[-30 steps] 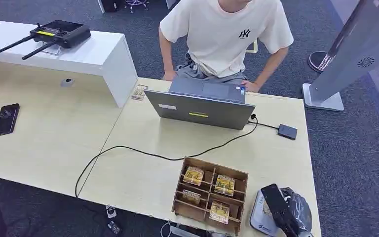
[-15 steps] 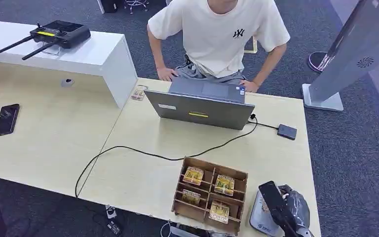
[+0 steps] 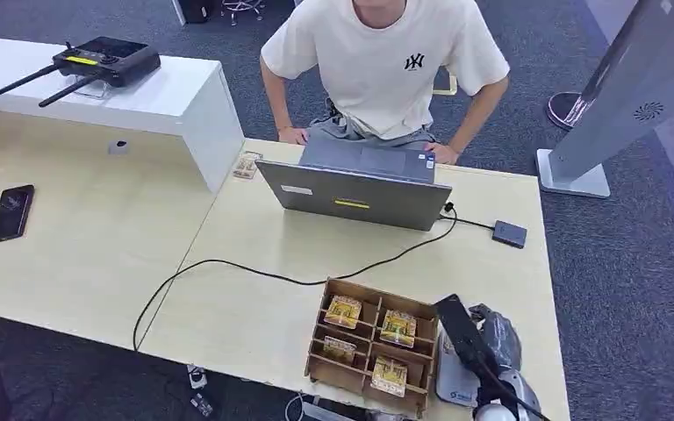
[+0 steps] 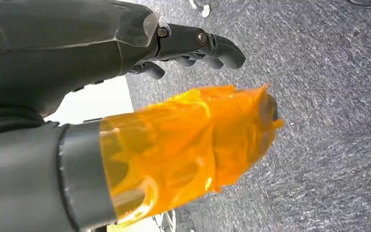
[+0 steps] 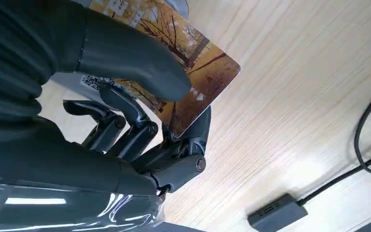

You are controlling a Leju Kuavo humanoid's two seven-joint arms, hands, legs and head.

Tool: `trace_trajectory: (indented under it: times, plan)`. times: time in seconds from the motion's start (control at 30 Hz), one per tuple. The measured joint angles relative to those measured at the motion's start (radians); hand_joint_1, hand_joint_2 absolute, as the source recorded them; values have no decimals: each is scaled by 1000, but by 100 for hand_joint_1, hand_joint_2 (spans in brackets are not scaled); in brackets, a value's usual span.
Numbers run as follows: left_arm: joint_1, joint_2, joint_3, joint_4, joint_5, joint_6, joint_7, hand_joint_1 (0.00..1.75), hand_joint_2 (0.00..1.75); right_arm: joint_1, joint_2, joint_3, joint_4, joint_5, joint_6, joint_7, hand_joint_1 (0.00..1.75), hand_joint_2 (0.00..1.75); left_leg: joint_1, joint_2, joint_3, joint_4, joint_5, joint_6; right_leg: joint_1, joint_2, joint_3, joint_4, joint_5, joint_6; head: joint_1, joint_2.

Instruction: Pass the card to the sensor for recognition and then transmit it.

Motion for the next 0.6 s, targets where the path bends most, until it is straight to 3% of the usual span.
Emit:
trace_trajectory:
  times: [0.6]
  plan:
    - [27,-36,8,-68,-76,-22,5,0,0,75,0,-8,-80,-6,-20,-3,175,175,0,0,0,0,0,0,0,0,0,-1,0,0,0,0]
